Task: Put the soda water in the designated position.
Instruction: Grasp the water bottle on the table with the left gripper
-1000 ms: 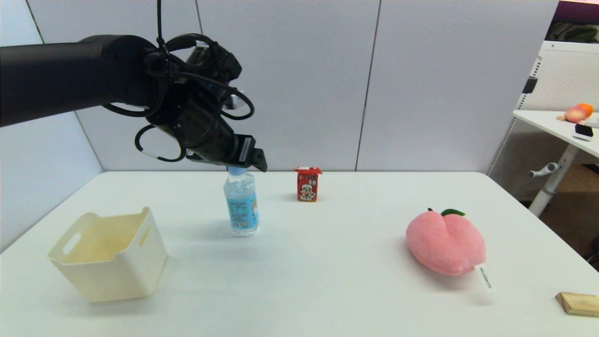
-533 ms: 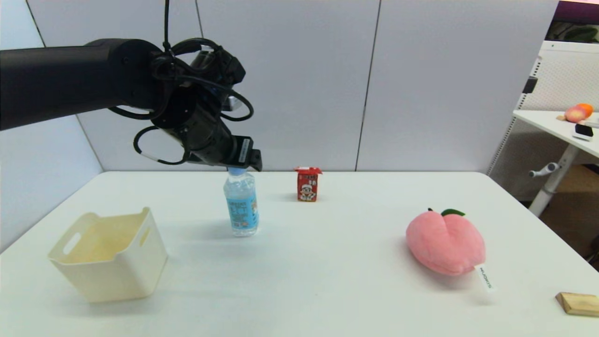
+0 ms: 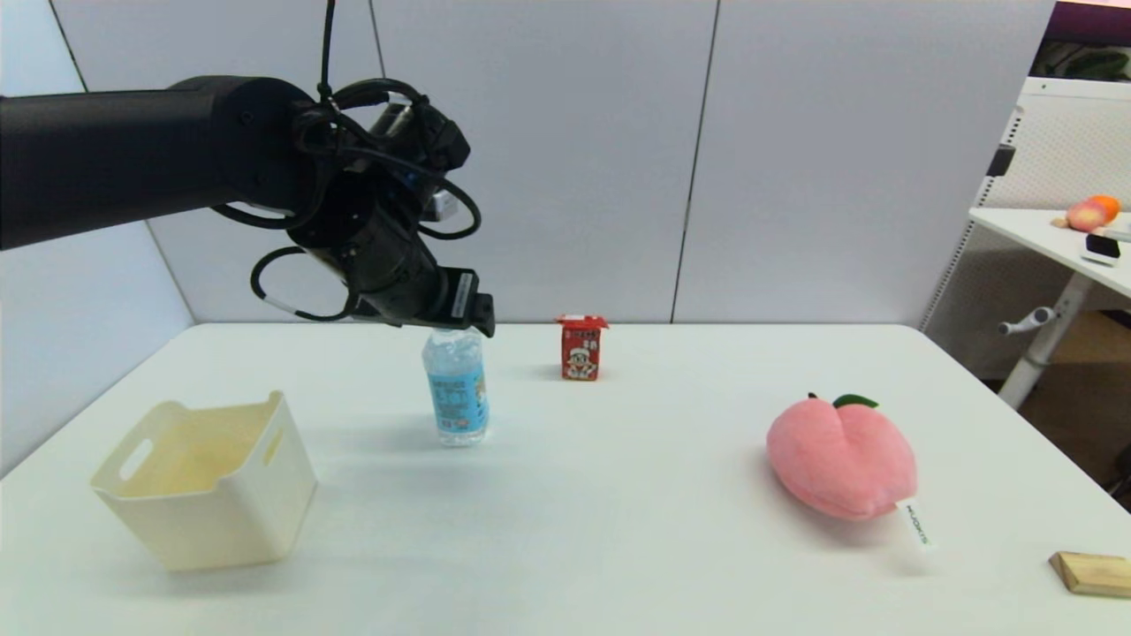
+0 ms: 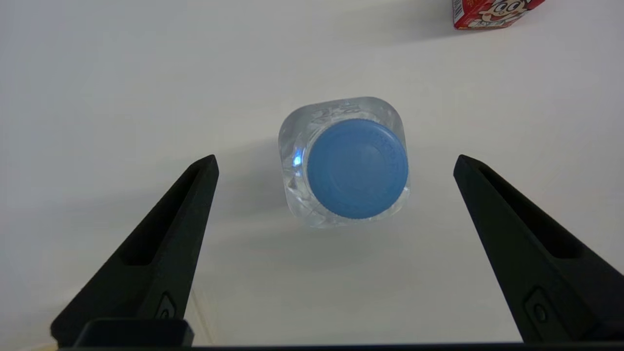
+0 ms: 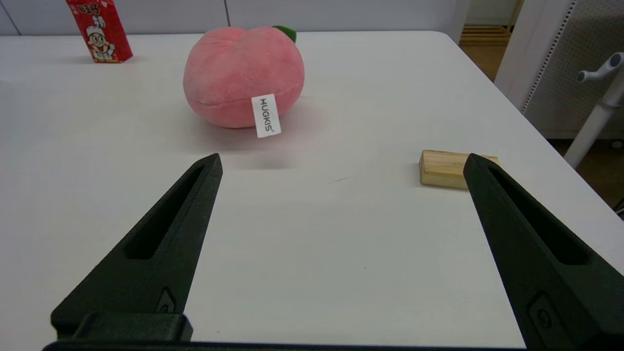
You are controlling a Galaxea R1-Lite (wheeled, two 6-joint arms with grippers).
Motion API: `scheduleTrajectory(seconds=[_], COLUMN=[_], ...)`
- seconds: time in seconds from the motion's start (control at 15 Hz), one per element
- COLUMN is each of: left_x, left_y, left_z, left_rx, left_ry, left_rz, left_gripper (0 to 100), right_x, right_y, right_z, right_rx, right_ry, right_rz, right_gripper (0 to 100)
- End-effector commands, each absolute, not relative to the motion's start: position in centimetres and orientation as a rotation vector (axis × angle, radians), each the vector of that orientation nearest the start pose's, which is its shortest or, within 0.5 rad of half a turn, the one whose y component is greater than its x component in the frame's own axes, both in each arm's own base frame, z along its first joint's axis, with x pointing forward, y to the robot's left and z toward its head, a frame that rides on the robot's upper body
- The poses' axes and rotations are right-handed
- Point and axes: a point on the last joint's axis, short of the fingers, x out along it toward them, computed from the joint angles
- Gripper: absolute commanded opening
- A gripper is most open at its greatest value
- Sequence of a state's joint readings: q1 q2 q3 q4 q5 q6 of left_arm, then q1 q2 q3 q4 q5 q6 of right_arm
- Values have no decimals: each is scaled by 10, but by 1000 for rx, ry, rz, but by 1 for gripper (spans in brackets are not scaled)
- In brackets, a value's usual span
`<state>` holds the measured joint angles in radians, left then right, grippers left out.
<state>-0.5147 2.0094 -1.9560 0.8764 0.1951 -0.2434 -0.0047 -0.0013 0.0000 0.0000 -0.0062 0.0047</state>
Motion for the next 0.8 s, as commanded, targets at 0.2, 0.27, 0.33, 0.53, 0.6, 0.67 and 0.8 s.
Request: scheduleTrajectory(seconds=[0.2, 0.27, 0.33, 0.53, 0.6, 0.67, 0.8], left_x=[322, 322, 322, 322, 322, 323, 323], left_y=[-177, -177, -177, -178, -178, -178, -178], left_z=[256, 256, 256, 256, 256, 255, 255], left_rx=[96, 96, 95, 95, 95, 96, 96], left_ry=[899, 899, 896, 895, 895, 897, 897], left_rz=[-184, -184, -184, -183, -183, -183, -183], left_gripper=[100, 100, 100, 100, 0, 0, 0], right_x=[-23, -23, -23, -23, -23, -23, -23], right_y=[0, 0, 0, 0, 0, 0, 0], right_z=[75, 75, 75, 75, 75, 75, 75], right_rx=[5, 5, 5, 5, 5, 5, 5], right_ry=[-2, 0, -2, -2, -2, -2, -2], right_rz=[-11, -11, -11, -11, -11, -11, -11], right_gripper=[100, 100, 100, 100, 100, 100, 100])
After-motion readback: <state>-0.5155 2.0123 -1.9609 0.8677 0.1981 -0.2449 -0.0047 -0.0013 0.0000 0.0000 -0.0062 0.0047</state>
